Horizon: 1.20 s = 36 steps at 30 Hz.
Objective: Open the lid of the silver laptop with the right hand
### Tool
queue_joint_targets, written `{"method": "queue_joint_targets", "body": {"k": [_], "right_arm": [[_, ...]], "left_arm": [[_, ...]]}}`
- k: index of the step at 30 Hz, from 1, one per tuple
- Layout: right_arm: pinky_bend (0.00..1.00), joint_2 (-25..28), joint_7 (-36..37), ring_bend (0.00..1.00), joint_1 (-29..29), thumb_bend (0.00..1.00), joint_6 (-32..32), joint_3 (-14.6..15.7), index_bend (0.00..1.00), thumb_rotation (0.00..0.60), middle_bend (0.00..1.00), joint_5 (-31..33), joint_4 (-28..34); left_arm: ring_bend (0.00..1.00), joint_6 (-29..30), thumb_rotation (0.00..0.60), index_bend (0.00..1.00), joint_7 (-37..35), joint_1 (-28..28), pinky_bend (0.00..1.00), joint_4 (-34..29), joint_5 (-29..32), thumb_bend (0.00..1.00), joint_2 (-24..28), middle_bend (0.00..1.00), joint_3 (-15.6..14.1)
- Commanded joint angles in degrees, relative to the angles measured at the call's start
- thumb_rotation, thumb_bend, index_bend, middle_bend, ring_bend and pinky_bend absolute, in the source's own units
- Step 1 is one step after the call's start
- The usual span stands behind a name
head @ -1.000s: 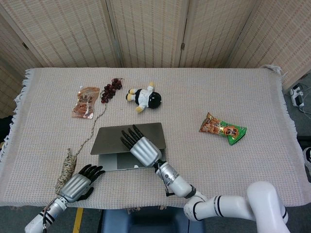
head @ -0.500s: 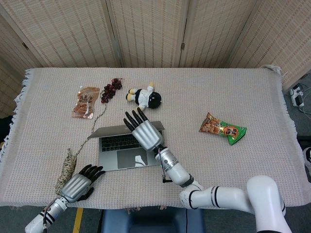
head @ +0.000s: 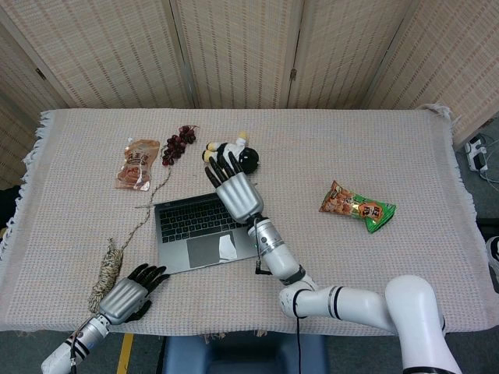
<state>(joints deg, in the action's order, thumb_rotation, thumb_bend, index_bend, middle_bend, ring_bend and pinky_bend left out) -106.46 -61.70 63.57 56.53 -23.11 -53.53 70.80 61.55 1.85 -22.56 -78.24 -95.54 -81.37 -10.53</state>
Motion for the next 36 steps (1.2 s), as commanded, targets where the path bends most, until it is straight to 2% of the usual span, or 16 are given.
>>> {"method": "queue_joint_targets", "body": {"k": [1, 14, 28, 36], "right_arm": [[0.00, -0.36, -0.08, 0.00, 1.32, 0.70, 0.14, -0.87, 0.00, 0.600, 0.00, 1.58, -1.69], [0.00, -2.78, 0.58, 0.00, 7.33, 0.70, -0.39, -4.40, 0.00, 0.600, 0.00, 8.38, -11.99], [0.00, -5.76, 3.15, 0.00, 12.29, 0.68, -0.47, -6.04, 0.00, 0.600, 0.00, 10.32, -22.31], [0.00, -5.87, 4.93, 0.00, 12.59, 0.68, -0.26, -5.88, 0.00, 0.600, 0.00, 10.34, -23.48]], "left_arm": [[0.04, -0.02, 0.600, 0.09, 0.03, -0.02, 0.00, -0.08, 0.06, 0.64, 0.07, 0.08, 0.00], [0.04, -0.30, 0.600, 0.09, 0.15, -0.11, 0.00, -0.33, 0.49, 0.64, 0.25, 0.08, -0.04], [0.04, -0.54, 0.600, 0.09, 0.12, -0.11, 0.00, -0.58, 1.16, 0.64, 0.43, 0.08, 0.10], [0.04, -0.23, 0.600, 0.09, 0.37, 0.02, 0.00, -0.94, 1.20, 0.64, 0.63, 0.08, 0.13]]}}
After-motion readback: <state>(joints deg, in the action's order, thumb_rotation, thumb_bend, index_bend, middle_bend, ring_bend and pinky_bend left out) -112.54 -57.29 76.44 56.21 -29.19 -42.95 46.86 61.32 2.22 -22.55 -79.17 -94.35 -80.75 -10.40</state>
